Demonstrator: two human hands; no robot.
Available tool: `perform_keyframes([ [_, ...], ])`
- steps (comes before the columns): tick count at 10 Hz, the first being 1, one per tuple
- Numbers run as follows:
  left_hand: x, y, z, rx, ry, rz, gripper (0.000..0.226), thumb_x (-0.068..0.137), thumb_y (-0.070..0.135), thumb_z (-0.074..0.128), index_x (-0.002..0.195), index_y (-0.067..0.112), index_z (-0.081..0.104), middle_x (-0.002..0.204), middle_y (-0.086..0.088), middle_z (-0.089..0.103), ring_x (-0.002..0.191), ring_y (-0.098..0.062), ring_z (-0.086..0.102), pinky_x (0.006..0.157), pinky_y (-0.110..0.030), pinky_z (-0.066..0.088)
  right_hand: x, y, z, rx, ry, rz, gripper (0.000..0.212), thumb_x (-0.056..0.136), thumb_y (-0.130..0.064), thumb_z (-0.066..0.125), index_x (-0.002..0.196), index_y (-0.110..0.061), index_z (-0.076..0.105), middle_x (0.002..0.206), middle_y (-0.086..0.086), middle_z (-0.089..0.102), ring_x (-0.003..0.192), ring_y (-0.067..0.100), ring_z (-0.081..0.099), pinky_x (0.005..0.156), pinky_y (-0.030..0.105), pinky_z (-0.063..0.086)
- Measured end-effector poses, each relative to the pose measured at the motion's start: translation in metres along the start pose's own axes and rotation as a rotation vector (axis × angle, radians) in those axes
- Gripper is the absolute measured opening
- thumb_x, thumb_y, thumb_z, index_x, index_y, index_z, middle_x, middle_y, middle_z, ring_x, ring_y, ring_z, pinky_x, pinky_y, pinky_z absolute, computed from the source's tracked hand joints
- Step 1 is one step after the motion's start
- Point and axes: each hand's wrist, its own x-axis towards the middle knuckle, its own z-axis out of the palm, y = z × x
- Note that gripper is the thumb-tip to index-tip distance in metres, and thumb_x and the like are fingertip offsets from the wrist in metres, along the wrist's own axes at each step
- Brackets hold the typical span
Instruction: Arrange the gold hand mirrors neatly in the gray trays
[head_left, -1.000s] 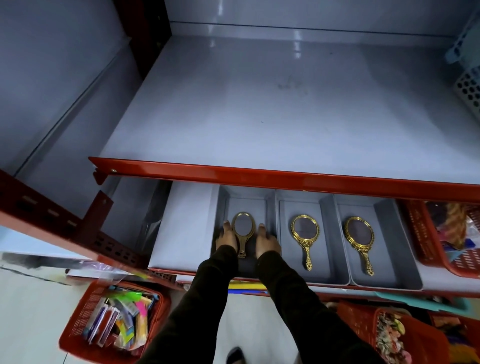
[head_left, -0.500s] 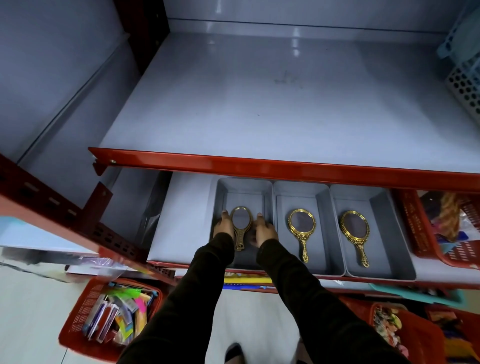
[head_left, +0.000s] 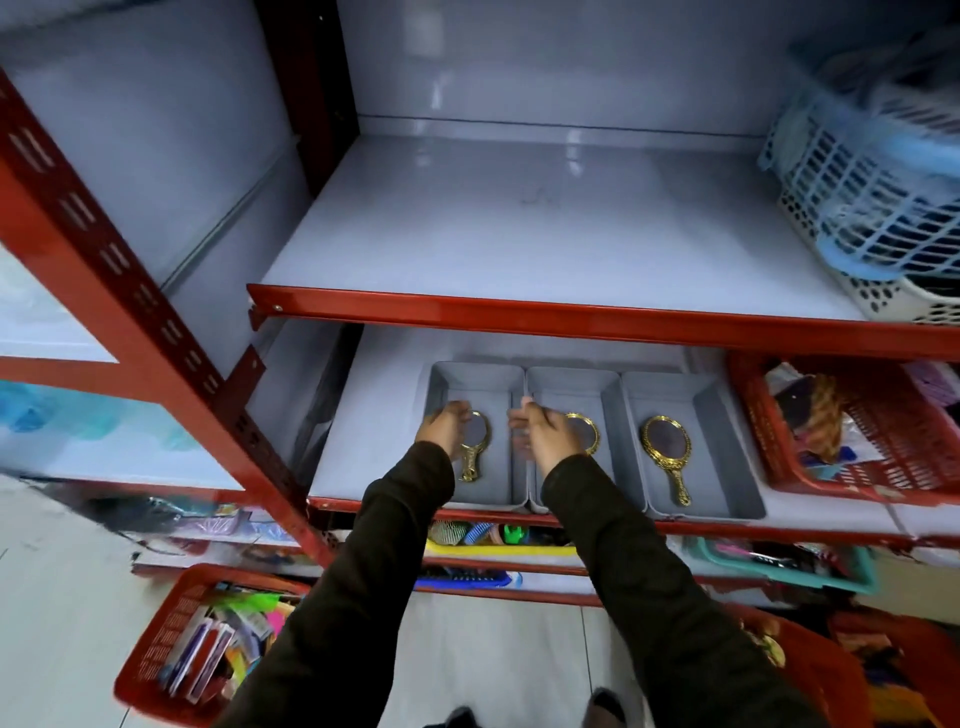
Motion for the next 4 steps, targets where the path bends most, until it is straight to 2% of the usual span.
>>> perform_keyframes([
  [1,-0.052,0.031,0.019,0.098,-0.094,0.155,0.034,0.101,0.023,0.04,0.126,0.011,0.06,0.108,-0.005,0.059,0.083,-0.018,0.052,0.068,-0.026,0.041,-0.038,-0.049,-0.025,-0.225,0.1,-0.317,0.046,0.097,-0.046,0.04,0.097,-0.016,0.075,0.107,0.005,0.075,0.097,0.022,0.069,0.097,0.043,0.052],
  [2,-0.087,0.062,0.034,0.183,-0.174,0.308,0.038,0.101,0.026,0.041,0.132,0.012,0.058,0.118,-0.008,0.062,0.096,-0.022,0.054,0.073,-0.028,0.043,-0.062,-0.095,-0.043,-0.277,0.153,-0.534,0.048,0.099,-0.043,0.038,0.101,-0.012,0.075,0.106,0.005,0.076,0.097,0.022,0.071,0.096,0.041,0.053],
  [3,-0.137,0.122,0.055,0.252,-0.174,0.643,0.036,0.1,0.025,0.04,0.126,0.014,0.063,0.121,-0.009,0.067,0.098,-0.02,0.059,0.074,-0.026,0.046,-0.087,-0.172,-0.068,-0.303,0.292,-0.818,0.05,0.099,-0.042,0.036,0.098,-0.01,0.075,0.1,0.007,0.077,0.092,0.024,0.071,0.091,0.04,0.054],
  [4,-0.167,0.155,0.065,0.276,-0.055,0.929,0.033,0.1,0.028,0.041,0.119,0.018,0.066,0.113,-0.002,0.07,0.095,-0.015,0.061,0.076,-0.02,0.046,-0.099,-0.21,-0.082,-0.373,0.461,-0.986,0.052,0.097,-0.044,0.034,0.094,-0.01,0.073,0.094,0.009,0.075,0.086,0.026,0.069,0.082,0.042,0.054],
])
